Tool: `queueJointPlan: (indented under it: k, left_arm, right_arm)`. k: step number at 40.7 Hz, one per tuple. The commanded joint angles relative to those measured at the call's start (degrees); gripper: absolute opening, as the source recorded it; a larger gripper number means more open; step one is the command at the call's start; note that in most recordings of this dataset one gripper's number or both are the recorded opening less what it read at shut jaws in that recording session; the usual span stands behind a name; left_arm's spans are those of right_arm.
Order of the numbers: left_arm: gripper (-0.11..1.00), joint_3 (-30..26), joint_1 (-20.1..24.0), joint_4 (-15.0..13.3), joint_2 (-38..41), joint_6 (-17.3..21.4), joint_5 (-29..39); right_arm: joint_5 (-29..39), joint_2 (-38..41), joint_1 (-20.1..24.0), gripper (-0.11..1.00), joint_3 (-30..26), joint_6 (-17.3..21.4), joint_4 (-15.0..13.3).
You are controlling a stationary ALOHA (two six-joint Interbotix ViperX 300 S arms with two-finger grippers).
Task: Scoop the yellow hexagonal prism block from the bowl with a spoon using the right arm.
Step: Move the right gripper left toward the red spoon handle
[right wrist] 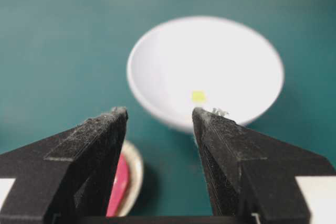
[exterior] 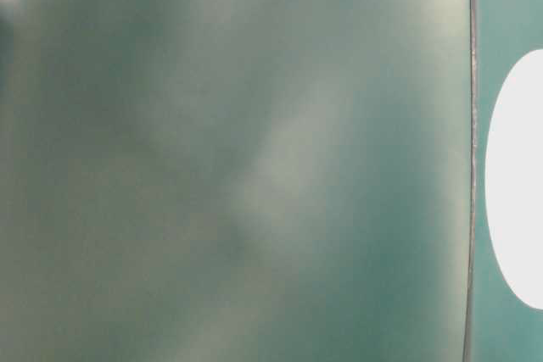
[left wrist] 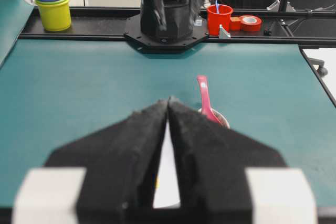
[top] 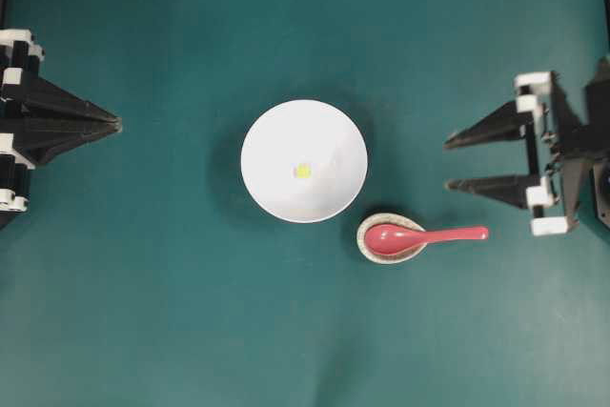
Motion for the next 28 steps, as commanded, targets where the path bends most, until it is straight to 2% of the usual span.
queueJointPlan:
  k: [1, 11, 15, 28]
  left_arm:
    - [0.11, -1.6, 0.1, 0.2, 0.5, 0.0, -0.3]
    - [0.11, -1.6, 0.1, 0.2, 0.5, -0.1, -0.4]
    - [0.11, -1.5, 0.0, 0.2, 0.5, -0.1, -0.4]
    - [0.11, -1.5, 0.1, 0.2, 1.2, -0.1, -0.6]
  right_arm:
    - [-1.4, 2.4, 1.1, 0.58, -0.7, 0.1, 0.7]
    - [-8.6, 6.6, 3.4, 0.58, 2.1, 0.1, 4.5]
    - [-13.8, 7.8, 5.0, 0.58, 4.5, 0.1, 7.1]
    - [-27.9, 14.9, 11.3, 0.58, 8.5, 0.1, 12.0]
